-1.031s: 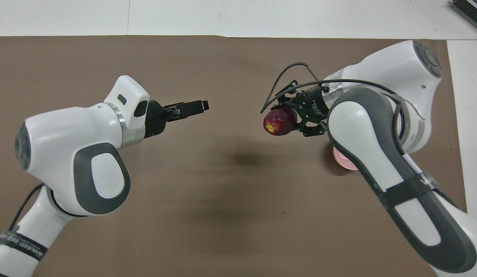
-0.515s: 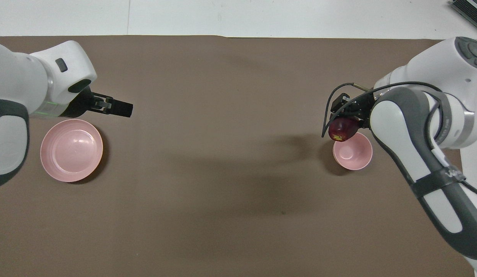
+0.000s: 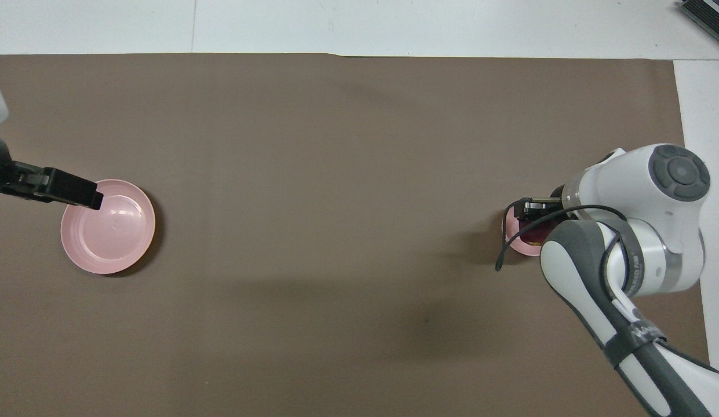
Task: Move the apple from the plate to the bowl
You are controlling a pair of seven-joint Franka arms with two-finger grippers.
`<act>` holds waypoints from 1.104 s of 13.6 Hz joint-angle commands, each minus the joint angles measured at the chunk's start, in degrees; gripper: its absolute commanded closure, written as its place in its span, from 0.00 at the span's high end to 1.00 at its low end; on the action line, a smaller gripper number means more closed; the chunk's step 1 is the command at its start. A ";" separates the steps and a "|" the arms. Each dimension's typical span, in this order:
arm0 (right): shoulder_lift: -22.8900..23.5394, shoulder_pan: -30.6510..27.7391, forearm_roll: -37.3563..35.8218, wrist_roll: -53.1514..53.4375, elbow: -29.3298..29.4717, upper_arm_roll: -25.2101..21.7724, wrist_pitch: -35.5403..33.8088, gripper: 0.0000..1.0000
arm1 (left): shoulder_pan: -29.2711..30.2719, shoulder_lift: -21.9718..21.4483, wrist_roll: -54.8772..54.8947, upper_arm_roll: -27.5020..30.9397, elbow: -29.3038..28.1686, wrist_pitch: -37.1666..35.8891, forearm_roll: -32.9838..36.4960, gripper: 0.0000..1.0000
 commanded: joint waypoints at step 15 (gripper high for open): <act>2.22 -2.38 -1.37 -2.96 9.59 0.60 -2.67 1.00 | 0.68 -1.83 -0.30 -0.23 -0.96 2.94 4.28 1.00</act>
